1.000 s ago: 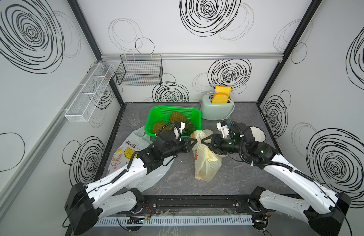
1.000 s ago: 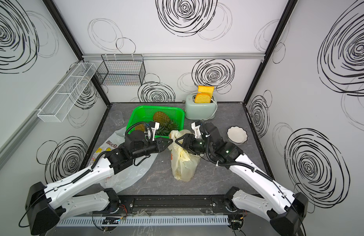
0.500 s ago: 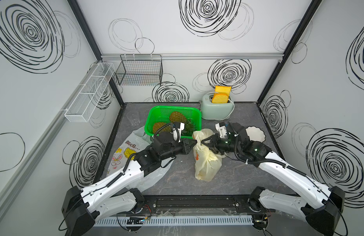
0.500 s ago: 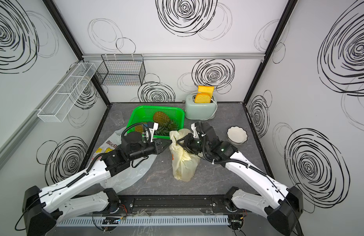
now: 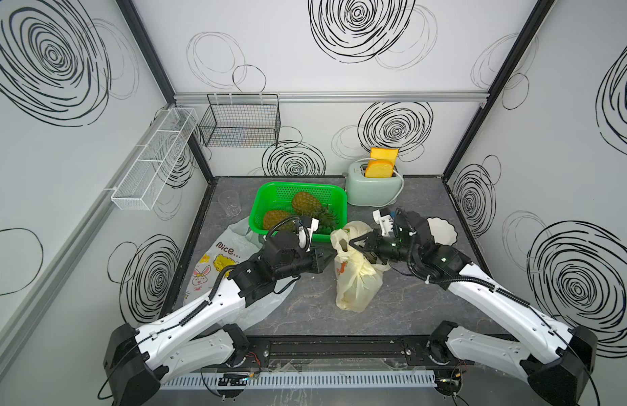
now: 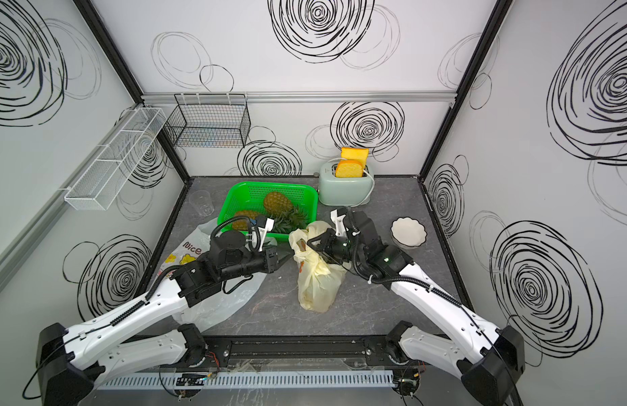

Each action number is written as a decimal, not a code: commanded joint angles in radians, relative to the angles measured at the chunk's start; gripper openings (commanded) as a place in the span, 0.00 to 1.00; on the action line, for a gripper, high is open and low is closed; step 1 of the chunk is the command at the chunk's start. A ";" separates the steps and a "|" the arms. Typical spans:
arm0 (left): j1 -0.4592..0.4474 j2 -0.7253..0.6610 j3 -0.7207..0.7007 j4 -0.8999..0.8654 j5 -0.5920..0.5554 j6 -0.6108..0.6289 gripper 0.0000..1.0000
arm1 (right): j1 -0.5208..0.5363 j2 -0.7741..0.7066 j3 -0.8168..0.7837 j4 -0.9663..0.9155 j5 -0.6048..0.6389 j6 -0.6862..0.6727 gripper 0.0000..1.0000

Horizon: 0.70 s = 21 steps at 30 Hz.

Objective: Place the pineapple into a plastic bag & tie a knot
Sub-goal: Cross the plastic bag at the center of the board.

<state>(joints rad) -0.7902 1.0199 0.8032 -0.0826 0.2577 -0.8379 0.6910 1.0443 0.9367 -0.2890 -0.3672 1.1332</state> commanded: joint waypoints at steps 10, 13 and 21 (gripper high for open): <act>0.030 0.090 -0.004 0.020 0.027 0.071 0.00 | -0.075 -0.040 -0.028 0.232 -0.392 -0.086 0.00; 0.030 0.116 -0.016 0.110 0.041 0.080 0.00 | -0.083 -0.035 -0.033 0.267 -0.466 -0.081 0.00; 0.034 0.179 -0.055 0.222 0.095 0.132 0.00 | -0.103 -0.016 -0.047 0.361 -0.589 -0.063 0.00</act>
<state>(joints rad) -0.7757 1.1770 0.7883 0.1375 0.3653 -0.7418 0.5926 1.0424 0.8818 -0.0658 -0.8196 1.0580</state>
